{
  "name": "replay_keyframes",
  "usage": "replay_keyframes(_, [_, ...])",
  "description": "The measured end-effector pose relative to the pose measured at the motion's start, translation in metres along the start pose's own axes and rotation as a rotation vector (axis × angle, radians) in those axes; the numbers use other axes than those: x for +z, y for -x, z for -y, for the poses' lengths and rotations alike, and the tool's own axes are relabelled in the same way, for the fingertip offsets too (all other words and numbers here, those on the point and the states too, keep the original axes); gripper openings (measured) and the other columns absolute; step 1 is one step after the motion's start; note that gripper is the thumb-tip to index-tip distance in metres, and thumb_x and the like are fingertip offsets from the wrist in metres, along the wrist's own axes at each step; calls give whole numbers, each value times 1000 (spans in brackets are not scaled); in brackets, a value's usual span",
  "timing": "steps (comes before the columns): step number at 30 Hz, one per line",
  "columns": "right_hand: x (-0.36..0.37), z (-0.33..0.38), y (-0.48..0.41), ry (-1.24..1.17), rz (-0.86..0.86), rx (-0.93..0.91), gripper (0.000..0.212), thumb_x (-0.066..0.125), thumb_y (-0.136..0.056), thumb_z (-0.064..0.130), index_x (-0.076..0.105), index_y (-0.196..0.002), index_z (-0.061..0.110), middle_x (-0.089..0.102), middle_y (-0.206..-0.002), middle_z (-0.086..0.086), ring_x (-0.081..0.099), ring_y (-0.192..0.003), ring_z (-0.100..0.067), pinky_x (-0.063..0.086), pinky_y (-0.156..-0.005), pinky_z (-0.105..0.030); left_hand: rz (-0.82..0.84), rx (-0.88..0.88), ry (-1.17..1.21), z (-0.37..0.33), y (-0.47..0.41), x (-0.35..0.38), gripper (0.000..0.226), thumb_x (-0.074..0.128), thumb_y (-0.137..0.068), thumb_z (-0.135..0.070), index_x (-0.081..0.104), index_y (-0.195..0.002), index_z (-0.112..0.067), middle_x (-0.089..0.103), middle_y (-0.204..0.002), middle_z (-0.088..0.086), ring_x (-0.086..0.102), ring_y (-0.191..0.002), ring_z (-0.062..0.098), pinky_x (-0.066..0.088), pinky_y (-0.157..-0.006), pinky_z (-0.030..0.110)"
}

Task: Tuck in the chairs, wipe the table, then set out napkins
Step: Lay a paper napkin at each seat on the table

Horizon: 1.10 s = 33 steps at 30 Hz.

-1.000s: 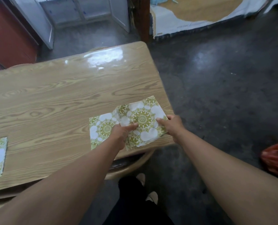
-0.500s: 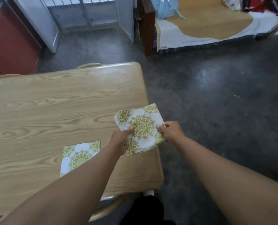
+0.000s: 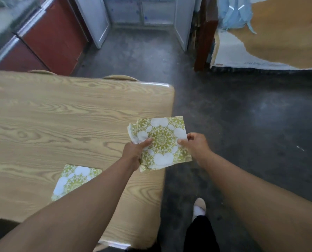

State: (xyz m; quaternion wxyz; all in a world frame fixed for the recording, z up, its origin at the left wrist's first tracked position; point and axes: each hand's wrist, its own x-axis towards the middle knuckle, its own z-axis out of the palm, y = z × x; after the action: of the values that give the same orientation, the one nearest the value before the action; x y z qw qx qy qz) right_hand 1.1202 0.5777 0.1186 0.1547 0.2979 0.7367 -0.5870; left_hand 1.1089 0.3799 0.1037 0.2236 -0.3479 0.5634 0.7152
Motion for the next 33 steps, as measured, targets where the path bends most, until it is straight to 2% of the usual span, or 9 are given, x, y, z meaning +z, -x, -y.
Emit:
replay_keyframes(3, [-26,14,-26,55,63,-15,7,73,-84,11,68,-84,6,74,-94,-15,66,-73,-21,56,-67,-33,-41,4,44,-2,-4,31,46,83,-70,-10,66,-113,-1,74,-103,15,72,-88,31,59,-70,40])
replay_keyframes(7, [-70,37,-64,80,119,-34,7,73,-85,9,69,-84,3,74,-96,-17,63,-75,-21,53,-60,-26,-100,21,116,-9,-11,85,52,86,-66,-13,66,-113,0,73,-104,16,72,-89,33,59,-78,47])
replay_keyframes(12, [-95,69,-104,105,173,-59,9,70,-87,10,68,-78,7,74,-99,-18,71,-84,-28,57,-82,-43,-173,52,156,-27,-25,126,50,85,-69,-18,64,-111,1,73,-98,15,72,-83,30,60,-71,43])
replay_keyframes(17, [-96,100,-149,105,250,-54,7,72,-86,11,70,-86,4,74,-96,-16,71,-84,-30,59,-80,-44,-227,20,209,-52,-46,143,40,70,-87,-20,60,-122,-2,69,-113,18,68,-97,34,56,-80,45])
replay_keyframes(21, [-83,133,-189,143,331,-47,11,77,-81,10,67,-85,11,74,-93,-9,72,-93,-30,58,-85,-47,-262,31,269,-80,-78,151,35,69,-88,-16,61,-119,-4,68,-114,19,67,-94,34,54,-78,45])
replay_keyframes(24, [-70,169,-233,182,370,-37,12,77,-80,9,66,-85,13,74,-97,-7,71,-88,-24,59,-70,-34,-300,50,306,-114,-117,158,38,72,-85,-17,61,-119,-3,69,-113,20,68,-93,34,54,-81,47])
replay_keyframes(26, [-61,194,-258,185,386,-46,13,77,-81,8,66,-85,13,73,-94,-4,69,-80,-18,52,-57,-23,-310,59,322,-136,-143,163,41,73,-83,-17,61,-120,-2,69,-110,21,68,-96,36,54,-84,48])
replay_keyframes(28, [-54,216,-278,203,393,-50,14,77,-80,7,64,-84,14,71,-88,-1,67,-75,-14,48,-53,-20,-315,71,339,-157,-161,168,39,75,-82,-16,63,-116,-3,71,-102,19,69,-90,34,55,-82,47])
replay_keyframes(33, [-31,285,-336,240,430,-74,17,77,-78,4,64,-88,10,72,-93,-7,71,-84,-24,60,-72,-36,-338,87,417,-220,-208,177,35,78,-78,-16,67,-109,-4,73,-102,18,71,-90,34,56,-84,51])
